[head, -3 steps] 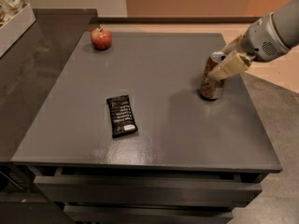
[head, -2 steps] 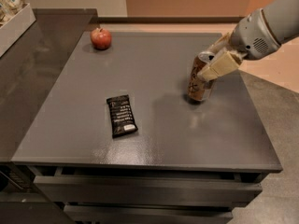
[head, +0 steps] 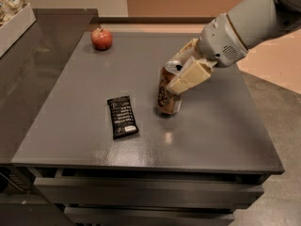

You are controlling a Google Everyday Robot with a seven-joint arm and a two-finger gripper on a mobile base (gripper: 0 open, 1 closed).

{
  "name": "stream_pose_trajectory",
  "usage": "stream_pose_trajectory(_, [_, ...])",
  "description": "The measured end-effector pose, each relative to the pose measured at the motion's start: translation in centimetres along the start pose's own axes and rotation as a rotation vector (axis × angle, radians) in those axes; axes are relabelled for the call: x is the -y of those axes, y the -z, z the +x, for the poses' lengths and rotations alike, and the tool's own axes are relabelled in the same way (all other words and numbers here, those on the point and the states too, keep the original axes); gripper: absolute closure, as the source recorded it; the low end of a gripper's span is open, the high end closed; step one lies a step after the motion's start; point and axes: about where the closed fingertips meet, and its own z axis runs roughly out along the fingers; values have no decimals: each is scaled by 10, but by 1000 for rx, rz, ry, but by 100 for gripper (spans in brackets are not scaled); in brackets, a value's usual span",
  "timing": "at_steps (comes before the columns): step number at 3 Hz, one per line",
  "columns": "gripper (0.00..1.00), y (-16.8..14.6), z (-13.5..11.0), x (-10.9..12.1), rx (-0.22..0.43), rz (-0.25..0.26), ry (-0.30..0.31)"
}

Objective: Move orange can near rxbar chocolate

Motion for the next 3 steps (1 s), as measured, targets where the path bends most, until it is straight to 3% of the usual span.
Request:
stream_pose_trajectory(2, [100, -51, -34, -28, -10, -83, 134])
stream_pose_trajectory(3, [83, -64, -36, -31, -31, -103, 169])
